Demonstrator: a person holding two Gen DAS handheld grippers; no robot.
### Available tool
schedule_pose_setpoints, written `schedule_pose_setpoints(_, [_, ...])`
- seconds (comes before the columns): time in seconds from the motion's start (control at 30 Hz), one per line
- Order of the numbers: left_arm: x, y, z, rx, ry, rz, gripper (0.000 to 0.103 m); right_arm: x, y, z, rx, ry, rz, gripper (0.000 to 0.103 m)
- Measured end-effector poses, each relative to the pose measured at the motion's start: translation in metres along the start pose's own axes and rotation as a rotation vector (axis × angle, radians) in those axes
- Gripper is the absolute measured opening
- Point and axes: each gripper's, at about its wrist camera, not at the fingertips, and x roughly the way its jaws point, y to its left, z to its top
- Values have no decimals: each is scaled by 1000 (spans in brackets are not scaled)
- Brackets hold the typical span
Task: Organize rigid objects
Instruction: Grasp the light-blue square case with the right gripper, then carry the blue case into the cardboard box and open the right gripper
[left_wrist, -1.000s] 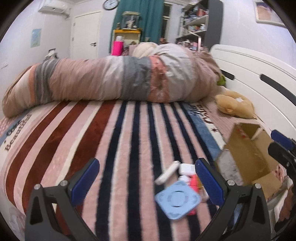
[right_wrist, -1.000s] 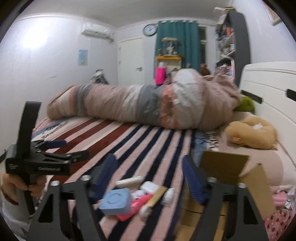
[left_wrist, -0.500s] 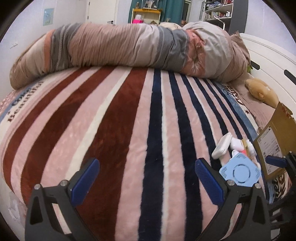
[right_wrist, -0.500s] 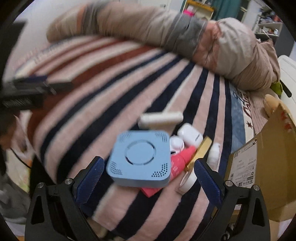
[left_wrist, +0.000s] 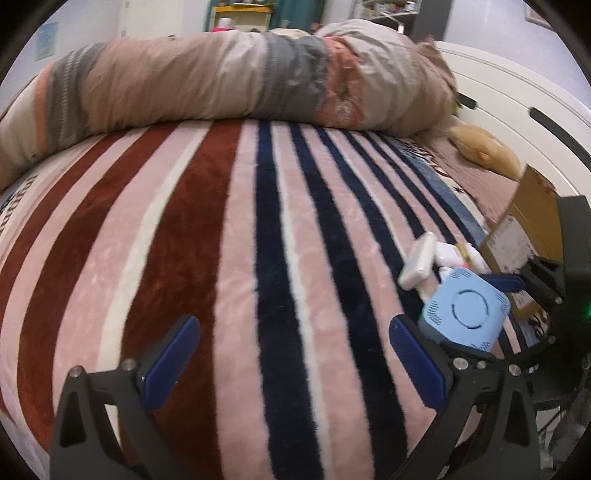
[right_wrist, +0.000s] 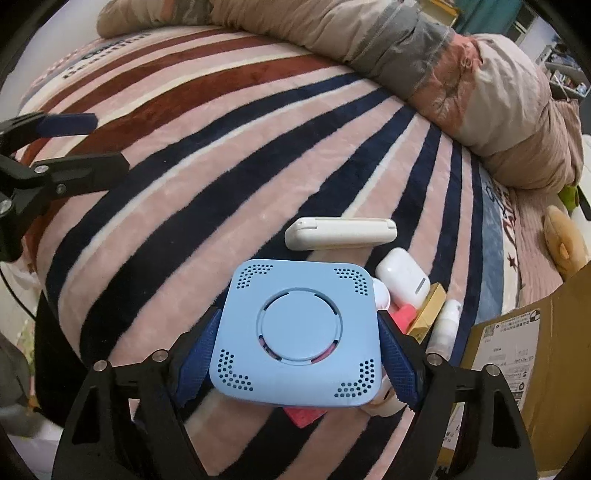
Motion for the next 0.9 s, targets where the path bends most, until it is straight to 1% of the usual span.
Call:
schedule_pose_setpoints(0.1, [-2,-7,7,30,4,-87,102,-11,-3,1,13,-55,30,79])
schedule_pose_setpoints(0.17, [-7,-12,12,37,-1,-166,102,-23,-6,3,21,-108,64,79])
schedule_pose_setpoints(0.23, [-13,-18,21,36,-16,-257,102,-39,-7,4,27,-169,82,79])
schedule_pose_setpoints(0.33, [-22,-29,33,44,-39,-370,102,-64,-12,8,54,-283,130,79])
schedule_pose_setpoints(0.37, [-26,-35,40,55,-45,-420,100,-73,-15,9,63,-321,142,79])
schedule_pose_setpoints(0.4, [-29,-41,44,60,-48,-454,98,-83,-17,9,67,-371,144,79])
schedule_pose_setpoints(0.43, [-32,-45,48,62,-50,-487,93,-95,-18,8,61,-425,136,79])
schedule_pose_setpoints(0.47, [-35,-50,55,60,-49,-537,89,-104,-19,7,51,-473,125,79])
schedule_pose_setpoints(0.5, [-38,-55,60,55,-49,-566,86,-111,-20,6,47,-509,116,79])
schedule_pose_setpoints(0.53, [-40,-58,64,49,-49,-591,79,-119,-22,5,47,-547,107,79])
schedule_pose_setpoints(0.57, [-43,-63,70,44,-49,-614,74,-125,-24,4,49,-580,102,79])
schedule_pose_setpoints(0.63, [-45,-74,82,40,-49,-655,68,-137,-32,0,57,-627,99,79])
schedule_pose_setpoints(0.73, [-50,-96,96,58,-56,-709,51,-149,-46,-8,85,-678,95,79])
schedule_pose_setpoints(0.8, [-55,-115,104,88,-64,-692,49,-155,-62,-14,112,-699,88,79])
schedule_pose_setpoints(0.9, [-63,-152,111,163,-89,-643,43,-162,-88,-29,160,-713,87,78])
